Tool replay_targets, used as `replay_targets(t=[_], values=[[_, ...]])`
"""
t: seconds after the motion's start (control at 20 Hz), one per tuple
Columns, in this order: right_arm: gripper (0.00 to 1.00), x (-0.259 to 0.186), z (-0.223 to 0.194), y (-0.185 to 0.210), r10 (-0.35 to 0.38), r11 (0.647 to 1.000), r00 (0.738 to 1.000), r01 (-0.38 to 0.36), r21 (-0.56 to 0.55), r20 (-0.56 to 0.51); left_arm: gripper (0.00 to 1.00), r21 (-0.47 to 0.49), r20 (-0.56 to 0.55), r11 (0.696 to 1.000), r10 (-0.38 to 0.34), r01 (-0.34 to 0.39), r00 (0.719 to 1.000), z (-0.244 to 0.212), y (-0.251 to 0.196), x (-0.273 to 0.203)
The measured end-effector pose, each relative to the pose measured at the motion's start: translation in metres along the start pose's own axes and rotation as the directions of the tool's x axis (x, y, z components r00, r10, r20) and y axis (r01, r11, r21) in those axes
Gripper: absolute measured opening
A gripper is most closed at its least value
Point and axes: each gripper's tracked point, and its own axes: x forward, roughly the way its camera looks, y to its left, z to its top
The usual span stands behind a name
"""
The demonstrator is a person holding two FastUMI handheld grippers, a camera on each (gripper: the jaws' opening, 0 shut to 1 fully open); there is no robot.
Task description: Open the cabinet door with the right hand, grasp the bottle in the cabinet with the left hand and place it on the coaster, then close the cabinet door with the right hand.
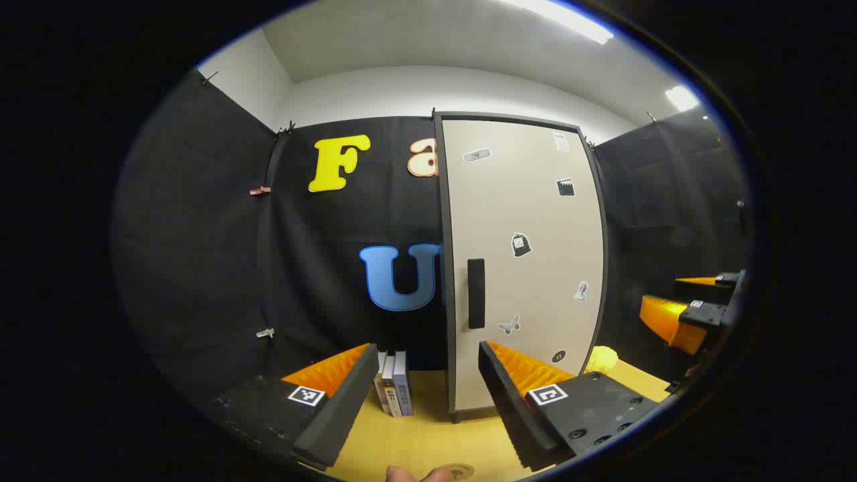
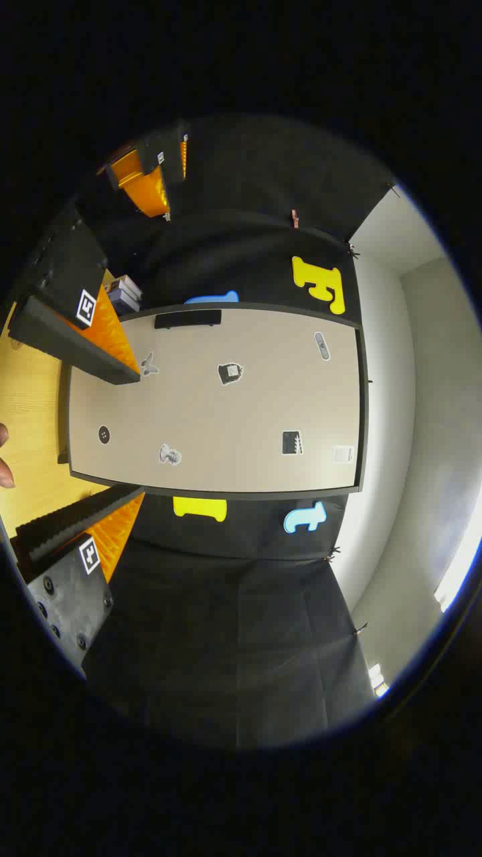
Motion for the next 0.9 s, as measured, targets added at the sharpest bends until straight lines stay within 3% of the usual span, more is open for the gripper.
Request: replay_targets(t=[0.9], values=[[0.98, -0.002, 0.0, 0.009, 0.018, 1.0, 1.0, -0.018, 0.016, 0.012, 0.95, 0.005, 0.015, 1.0, 0.026, -0.027, 1.0, -0.002, 0.02, 0.007]])
